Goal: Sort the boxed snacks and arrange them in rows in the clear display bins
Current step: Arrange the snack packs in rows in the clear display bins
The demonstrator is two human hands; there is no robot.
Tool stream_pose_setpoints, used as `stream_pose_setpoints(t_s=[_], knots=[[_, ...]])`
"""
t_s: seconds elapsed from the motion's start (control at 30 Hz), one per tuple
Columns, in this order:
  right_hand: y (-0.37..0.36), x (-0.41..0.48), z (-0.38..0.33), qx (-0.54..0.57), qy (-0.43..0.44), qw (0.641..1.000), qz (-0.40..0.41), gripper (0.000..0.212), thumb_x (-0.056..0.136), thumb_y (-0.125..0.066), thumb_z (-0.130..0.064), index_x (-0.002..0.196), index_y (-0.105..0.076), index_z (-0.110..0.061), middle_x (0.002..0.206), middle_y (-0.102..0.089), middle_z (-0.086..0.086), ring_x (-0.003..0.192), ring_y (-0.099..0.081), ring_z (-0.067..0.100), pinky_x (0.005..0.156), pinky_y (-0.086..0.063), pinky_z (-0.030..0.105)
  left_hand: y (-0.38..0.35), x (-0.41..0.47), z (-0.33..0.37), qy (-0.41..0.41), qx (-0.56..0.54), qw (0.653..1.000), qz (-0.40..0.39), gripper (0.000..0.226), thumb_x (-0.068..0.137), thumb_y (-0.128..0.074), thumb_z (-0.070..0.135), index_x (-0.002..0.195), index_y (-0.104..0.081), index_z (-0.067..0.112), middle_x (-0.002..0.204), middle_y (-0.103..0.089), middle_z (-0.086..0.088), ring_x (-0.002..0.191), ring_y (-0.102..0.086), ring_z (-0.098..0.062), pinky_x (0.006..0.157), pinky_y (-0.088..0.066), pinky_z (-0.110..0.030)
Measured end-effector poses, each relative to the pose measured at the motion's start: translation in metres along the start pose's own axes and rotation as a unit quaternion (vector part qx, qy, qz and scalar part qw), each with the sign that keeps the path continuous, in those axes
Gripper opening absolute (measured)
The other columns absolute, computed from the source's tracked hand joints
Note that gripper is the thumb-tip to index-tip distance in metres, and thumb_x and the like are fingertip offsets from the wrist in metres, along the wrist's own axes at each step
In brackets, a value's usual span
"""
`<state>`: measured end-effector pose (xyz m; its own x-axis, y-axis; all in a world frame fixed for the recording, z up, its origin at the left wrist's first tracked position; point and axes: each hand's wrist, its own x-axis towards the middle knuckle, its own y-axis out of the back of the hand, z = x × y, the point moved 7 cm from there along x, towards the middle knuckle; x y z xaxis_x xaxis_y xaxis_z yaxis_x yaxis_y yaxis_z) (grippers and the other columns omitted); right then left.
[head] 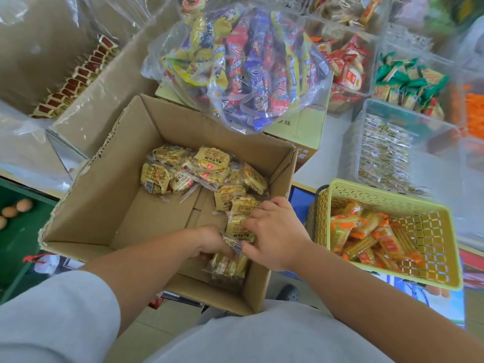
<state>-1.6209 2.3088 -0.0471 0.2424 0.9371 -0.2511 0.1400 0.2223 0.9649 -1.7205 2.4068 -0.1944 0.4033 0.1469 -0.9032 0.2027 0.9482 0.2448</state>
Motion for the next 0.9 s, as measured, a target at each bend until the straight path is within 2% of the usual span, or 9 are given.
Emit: stream_pose_setpoints(t_s=[0.07,0.17,0.27,0.37,0.43,0.5,0.6,0.7,0.9], knots=[[-0.001,0.000,0.000,-0.003,0.001,1.000,-0.001,0.053,0.087,-0.030,-0.063,0.093,-0.072,-0.031,0.080,-0.061,-0.010,0.086,-0.052,0.018,0.093,-0.034,0.044,0.000,0.000,-0.002,0.008,0.015,1.000,-0.007,0.082,0.056,-0.097,0.044,0.123,-0.060,0.014,0.122,-0.067,-0.005,0.116,-0.059,-0.025,0.100,-0.050,-0.039],[-0.001,0.000,0.000,-0.004,0.001,1.000,-0.004,0.053,0.087,-0.030,-0.063,0.094,-0.072,-0.031,0.081,-0.061,-0.011,0.086,-0.052,0.018,0.094,-0.033,0.043,0.002,0.001,-0.002,0.012,0.037,0.999,-0.021,0.099,0.050,-0.096,0.051,0.133,-0.059,0.012,0.130,-0.063,-0.006,0.122,-0.056,-0.024,0.110,-0.045,-0.042],[-0.001,0.000,0.000,-0.003,-0.002,1.000,-0.003,0.052,0.087,-0.030,-0.062,0.092,-0.071,-0.031,0.079,-0.060,-0.011,0.085,-0.051,0.017,0.094,-0.032,0.042,0.002,-0.003,-0.003,0.011,0.062,0.997,-0.046,0.108,0.052,-0.095,0.052,0.144,-0.051,0.015,0.133,-0.061,-0.006,0.123,-0.055,-0.025,0.108,-0.046,-0.042],[0.001,-0.001,0.000,-0.002,-0.003,1.000,-0.003,0.052,0.087,-0.029,-0.061,0.091,-0.071,-0.030,0.078,-0.059,-0.010,0.084,-0.049,0.017,0.094,-0.033,0.042,-0.001,-0.007,-0.004,0.001,0.036,0.997,-0.066,0.109,0.057,-0.096,0.043,0.150,-0.045,0.016,0.133,-0.061,-0.004,0.119,-0.059,-0.022,0.096,-0.051,-0.037],[0.002,-0.002,-0.001,-0.002,-0.004,1.000,-0.003,0.052,0.088,-0.029,-0.061,0.092,-0.071,-0.030,0.078,-0.059,-0.010,0.083,-0.049,0.017,0.093,-0.033,0.042,0.000,-0.009,-0.002,-0.010,0.022,0.998,-0.053,0.104,0.057,-0.097,0.037,0.146,-0.048,0.016,0.133,-0.061,-0.007,0.112,-0.059,-0.021,0.090,-0.052,-0.033],[0.002,-0.002,-0.001,-0.002,-0.004,1.000,-0.005,0.053,0.088,-0.029,-0.062,0.093,-0.071,-0.031,0.079,-0.059,-0.010,0.084,-0.049,0.017,0.093,-0.034,0.042,0.004,-0.010,0.002,-0.028,0.008,0.999,-0.029,0.092,0.057,-0.097,0.031,0.137,-0.053,0.018,0.128,-0.063,-0.005,0.110,-0.059,-0.019,0.095,-0.052,-0.036],[0.003,-0.001,-0.001,-0.003,-0.005,1.000,-0.005,0.053,0.088,-0.028,-0.062,0.092,-0.070,-0.031,0.078,-0.059,-0.010,0.084,-0.049,0.017,0.094,-0.033,0.042,0.016,-0.010,0.011,-0.059,-0.057,0.997,0.012,0.101,0.056,-0.096,0.021,0.143,-0.045,0.018,0.120,-0.059,0.000,0.112,-0.059,-0.022,0.094,-0.053,-0.037],[0.004,-0.002,-0.001,-0.002,-0.008,1.000,-0.004,0.052,0.088,-0.027,-0.061,0.089,-0.069,-0.031,0.077,-0.058,-0.010,0.083,-0.049,0.017,0.094,-0.034,0.042,0.023,-0.009,0.014,-0.073,-0.132,0.988,0.043,0.121,0.058,-0.094,0.012,0.158,-0.026,0.023,0.138,-0.052,-0.006,0.121,-0.050,-0.026,0.098,-0.048,-0.038],[0.007,-0.002,-0.002,0.002,-0.008,1.000,0.002,0.055,0.088,-0.026,-0.061,0.091,-0.071,-0.030,0.076,-0.059,-0.010,0.082,-0.050,0.017,0.092,-0.036,0.043,0.011,-0.007,0.018,-0.046,-0.205,0.977,-0.033,0.111,0.066,-0.087,0.006,0.159,-0.029,0.024,0.157,-0.039,-0.016,0.133,-0.041,-0.030,0.097,-0.034,-0.036]])
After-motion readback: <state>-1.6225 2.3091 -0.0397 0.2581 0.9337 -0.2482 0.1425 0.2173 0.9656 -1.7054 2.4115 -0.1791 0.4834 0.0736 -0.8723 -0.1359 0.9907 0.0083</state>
